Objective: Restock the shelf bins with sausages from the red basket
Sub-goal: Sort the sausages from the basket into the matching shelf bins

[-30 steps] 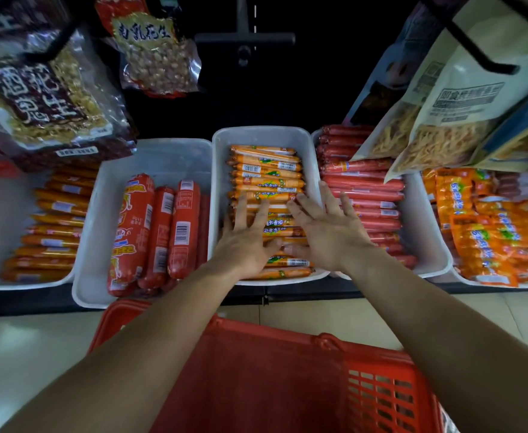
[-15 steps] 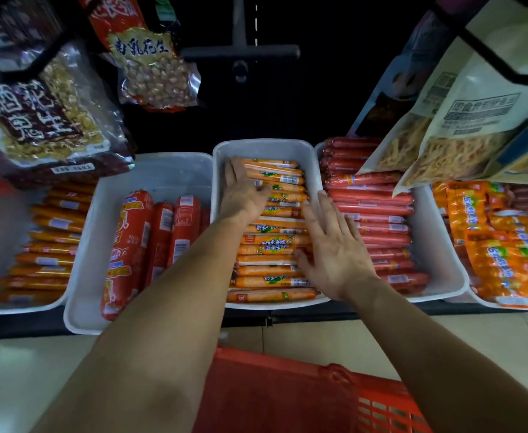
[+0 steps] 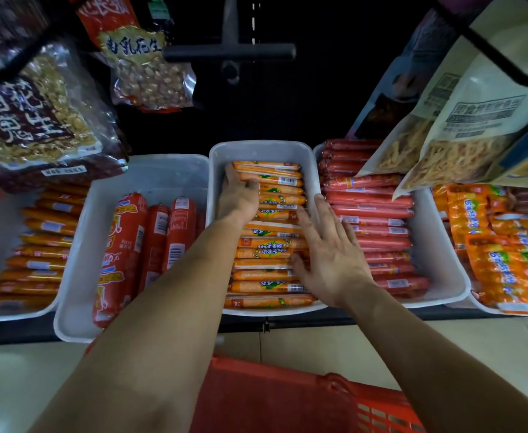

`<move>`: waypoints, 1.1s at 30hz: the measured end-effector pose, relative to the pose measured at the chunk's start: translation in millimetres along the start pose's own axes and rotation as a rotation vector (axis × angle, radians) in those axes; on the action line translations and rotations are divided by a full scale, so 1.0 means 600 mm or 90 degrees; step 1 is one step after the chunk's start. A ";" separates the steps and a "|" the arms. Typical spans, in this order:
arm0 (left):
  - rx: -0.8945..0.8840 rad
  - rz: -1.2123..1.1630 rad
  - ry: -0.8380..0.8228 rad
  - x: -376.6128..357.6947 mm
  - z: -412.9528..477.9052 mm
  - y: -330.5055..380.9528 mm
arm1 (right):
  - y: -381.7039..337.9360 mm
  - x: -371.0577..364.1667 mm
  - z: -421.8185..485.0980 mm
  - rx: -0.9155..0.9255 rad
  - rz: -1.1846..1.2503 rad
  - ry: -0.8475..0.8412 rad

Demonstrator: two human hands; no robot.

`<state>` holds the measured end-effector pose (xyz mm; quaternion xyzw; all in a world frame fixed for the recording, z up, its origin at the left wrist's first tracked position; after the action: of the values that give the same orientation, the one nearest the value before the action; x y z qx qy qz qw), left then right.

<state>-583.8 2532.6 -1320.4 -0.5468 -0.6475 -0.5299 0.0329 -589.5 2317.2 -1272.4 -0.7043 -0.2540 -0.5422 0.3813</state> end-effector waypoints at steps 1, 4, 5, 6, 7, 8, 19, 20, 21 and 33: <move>-0.001 0.015 0.003 -0.003 -0.002 -0.004 | 0.000 0.000 0.000 -0.001 0.000 0.000; -0.015 0.047 0.025 -0.003 -0.010 -0.011 | 0.000 0.000 0.001 -0.002 0.004 0.003; -0.024 0.045 0.024 -0.004 -0.012 -0.011 | -0.001 -0.001 0.000 -0.003 0.005 0.003; -0.030 0.036 0.017 -0.005 -0.012 -0.011 | -0.001 -0.001 0.000 -0.003 0.004 0.003; -0.033 0.022 0.006 -0.007 -0.011 -0.010 | -0.001 -0.002 0.000 -0.004 0.002 0.003; -0.039 0.006 -0.008 -0.008 -0.011 -0.008 | 0.000 -0.002 0.000 -0.005 -0.002 0.003; 0.022 0.014 -0.036 -0.009 -0.104 -0.079 | 0.000 -0.003 -0.002 -0.017 0.000 0.000; 0.014 0.002 -0.036 -0.008 -0.107 -0.075 | 0.001 -0.002 -0.002 -0.017 0.002 0.004; 0.007 -0.015 -0.039 -0.006 -0.108 -0.070 | 0.002 -0.003 -0.002 -0.020 0.004 0.005; 0.048 0.065 -0.068 -0.001 -0.181 -0.099 | 0.001 -0.001 -0.003 -0.034 0.000 0.004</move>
<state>-685.8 2463.3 -1311.9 -0.6052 -0.6388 -0.4729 0.0457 -590.5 2315.5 -1273.1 -0.7124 -0.2384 -0.5511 0.3632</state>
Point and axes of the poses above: each hand's wrist, its own z-axis towards the middle knuckle, its own x-axis out of the back of the hand, y = z × x, the point moved 10 cm from there along z, towards the middle knuckle, and after that the axes turned 9 degrees about x, right-handed, at the moved point
